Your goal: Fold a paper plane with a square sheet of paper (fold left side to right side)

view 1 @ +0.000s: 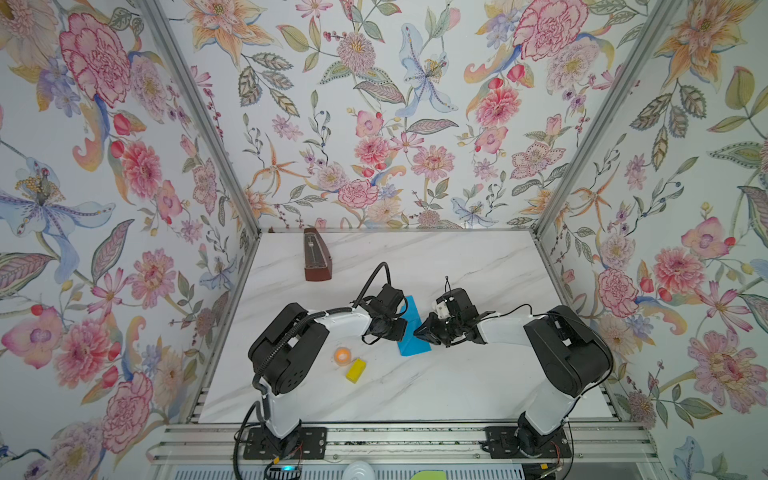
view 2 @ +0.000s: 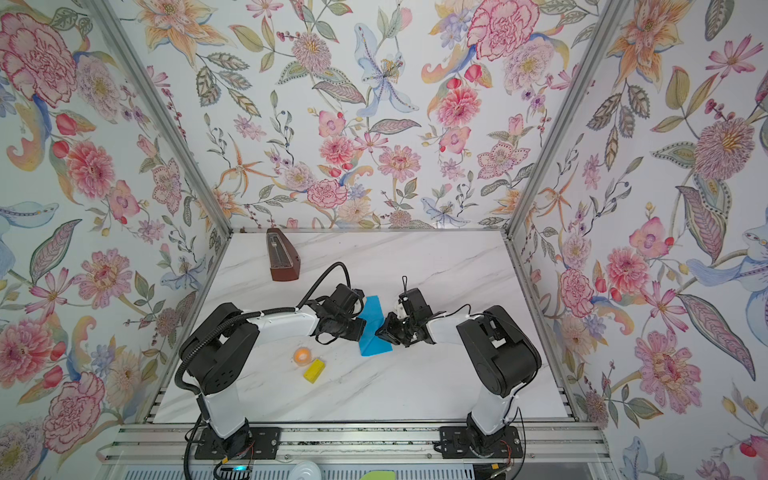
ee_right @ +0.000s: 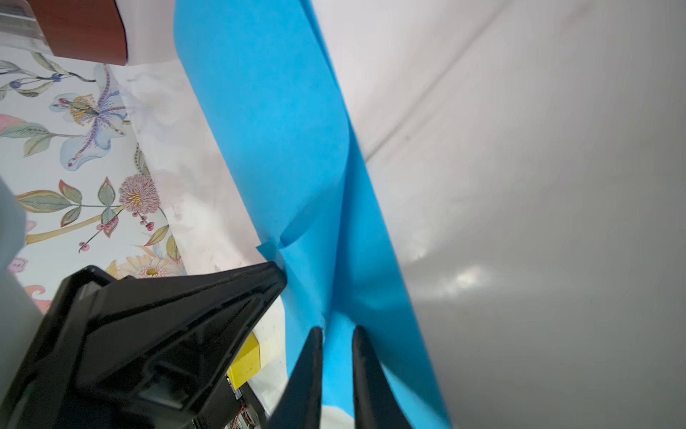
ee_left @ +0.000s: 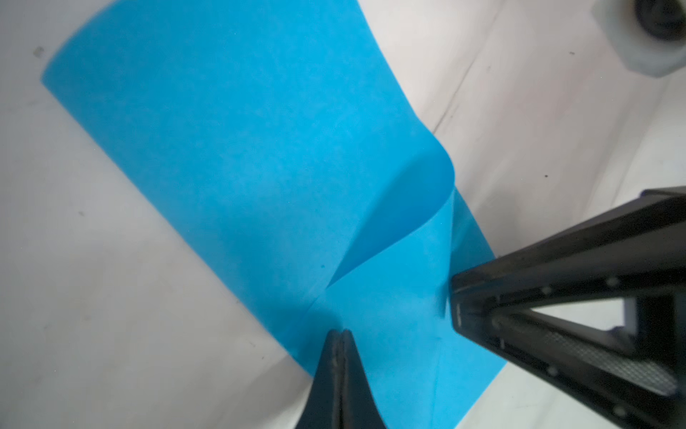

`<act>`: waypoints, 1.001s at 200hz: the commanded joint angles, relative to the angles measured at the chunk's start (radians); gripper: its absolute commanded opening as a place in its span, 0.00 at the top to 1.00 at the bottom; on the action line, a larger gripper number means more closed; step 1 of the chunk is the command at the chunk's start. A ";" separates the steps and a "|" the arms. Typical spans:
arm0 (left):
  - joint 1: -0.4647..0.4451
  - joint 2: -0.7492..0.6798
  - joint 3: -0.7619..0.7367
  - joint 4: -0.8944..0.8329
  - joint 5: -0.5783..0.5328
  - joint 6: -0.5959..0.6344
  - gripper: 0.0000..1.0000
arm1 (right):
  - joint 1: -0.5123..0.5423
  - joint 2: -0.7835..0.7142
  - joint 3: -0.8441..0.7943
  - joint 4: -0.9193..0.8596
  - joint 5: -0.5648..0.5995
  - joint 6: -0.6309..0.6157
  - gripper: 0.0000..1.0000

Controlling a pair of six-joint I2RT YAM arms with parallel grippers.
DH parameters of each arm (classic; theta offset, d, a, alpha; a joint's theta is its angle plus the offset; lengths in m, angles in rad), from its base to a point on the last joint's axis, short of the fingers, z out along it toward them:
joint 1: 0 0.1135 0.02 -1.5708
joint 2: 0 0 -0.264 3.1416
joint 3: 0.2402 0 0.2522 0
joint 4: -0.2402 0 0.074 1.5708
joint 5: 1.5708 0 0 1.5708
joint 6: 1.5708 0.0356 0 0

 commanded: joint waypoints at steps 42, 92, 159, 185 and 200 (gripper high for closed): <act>0.002 0.058 -0.054 -0.057 -0.030 0.008 1.00 | 0.047 0.004 0.091 -0.023 -0.052 0.024 0.89; 0.001 0.063 -0.060 -0.061 -0.037 0.007 1.00 | 0.061 0.108 0.147 0.003 -0.069 0.035 0.92; 0.011 0.087 -0.085 -0.064 -0.030 0.003 1.00 | 0.056 0.108 0.057 -0.080 0.018 -0.011 0.94; 0.018 0.092 -0.099 -0.061 -0.028 0.005 1.00 | 0.050 0.085 0.016 -0.092 0.034 -0.022 0.95; 0.021 0.093 -0.103 -0.063 -0.025 0.005 1.00 | 0.047 0.074 -0.005 -0.099 0.038 -0.028 0.95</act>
